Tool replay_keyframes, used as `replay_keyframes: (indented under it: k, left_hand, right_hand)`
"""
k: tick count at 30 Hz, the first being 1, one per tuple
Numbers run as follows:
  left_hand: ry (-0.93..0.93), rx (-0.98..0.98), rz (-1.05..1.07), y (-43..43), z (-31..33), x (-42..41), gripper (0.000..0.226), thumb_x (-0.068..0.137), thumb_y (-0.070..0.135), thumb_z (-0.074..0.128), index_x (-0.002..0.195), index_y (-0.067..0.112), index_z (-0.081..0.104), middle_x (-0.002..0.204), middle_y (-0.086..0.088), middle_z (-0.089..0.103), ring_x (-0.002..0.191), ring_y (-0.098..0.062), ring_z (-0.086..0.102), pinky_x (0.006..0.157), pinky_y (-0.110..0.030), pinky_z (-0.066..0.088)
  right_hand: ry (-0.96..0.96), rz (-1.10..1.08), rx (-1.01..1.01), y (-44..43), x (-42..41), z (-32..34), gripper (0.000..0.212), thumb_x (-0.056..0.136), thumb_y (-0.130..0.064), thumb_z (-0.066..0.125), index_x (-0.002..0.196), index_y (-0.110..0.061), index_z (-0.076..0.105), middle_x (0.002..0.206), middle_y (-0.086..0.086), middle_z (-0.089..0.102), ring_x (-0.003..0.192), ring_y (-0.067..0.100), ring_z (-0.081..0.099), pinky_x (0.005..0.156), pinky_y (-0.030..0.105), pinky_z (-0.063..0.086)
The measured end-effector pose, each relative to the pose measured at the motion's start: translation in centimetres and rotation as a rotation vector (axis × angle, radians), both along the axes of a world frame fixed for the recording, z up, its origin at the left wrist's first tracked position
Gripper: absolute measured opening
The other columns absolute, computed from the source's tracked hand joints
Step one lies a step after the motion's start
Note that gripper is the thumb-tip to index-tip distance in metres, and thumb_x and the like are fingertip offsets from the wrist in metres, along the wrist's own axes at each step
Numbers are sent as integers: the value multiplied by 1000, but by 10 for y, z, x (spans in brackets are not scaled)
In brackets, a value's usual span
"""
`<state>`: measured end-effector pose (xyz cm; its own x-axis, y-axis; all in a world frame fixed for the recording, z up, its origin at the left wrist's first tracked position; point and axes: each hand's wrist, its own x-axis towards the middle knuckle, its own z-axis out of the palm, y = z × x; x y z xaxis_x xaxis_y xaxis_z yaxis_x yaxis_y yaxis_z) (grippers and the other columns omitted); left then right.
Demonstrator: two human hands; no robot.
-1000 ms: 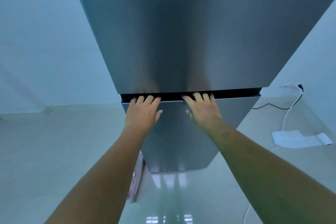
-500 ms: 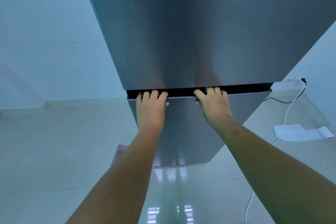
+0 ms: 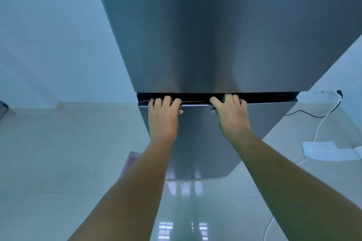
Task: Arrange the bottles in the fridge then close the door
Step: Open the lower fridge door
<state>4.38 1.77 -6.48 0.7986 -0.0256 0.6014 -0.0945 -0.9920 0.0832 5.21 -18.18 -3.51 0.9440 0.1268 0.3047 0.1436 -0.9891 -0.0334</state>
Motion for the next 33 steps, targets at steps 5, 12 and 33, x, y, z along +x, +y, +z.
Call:
replay_keyframes:
  k: [5, 12, 33]
  left_hand:
    - [-110, 79, -20, -6, -6, -24, 10, 88, 22, 73, 93, 14, 68, 79, -6, 54, 71, -29, 46, 72, -38, 41]
    - [175, 215, 133, 23, 40, -58, 88, 69, 77, 64, 135, 19, 52, 139, -11, 50, 124, -36, 47, 101, -47, 37]
    - [685, -277, -71, 100, 80, -71, 80, 86, 81, 17, 147, 35, 41, 155, 8, 41, 143, -17, 35, 115, -46, 31]
  right_hand:
    - [-7, 60, 4, -13, -11, 1, 10, 89, -17, 60, 97, -20, 55, 89, 8, 46, 85, 30, 46, 86, 43, 38]
    - [-27, 141, -5, -24, -32, -3, 18, 84, -14, 69, 99, -16, 59, 90, 11, 50, 81, 33, 49, 93, 50, 42]
    - [90, 110, 167, -1, -55, 29, 51, 90, -57, 20, 98, -26, 60, 102, -6, 57, 111, 21, 46, 117, 42, 13]
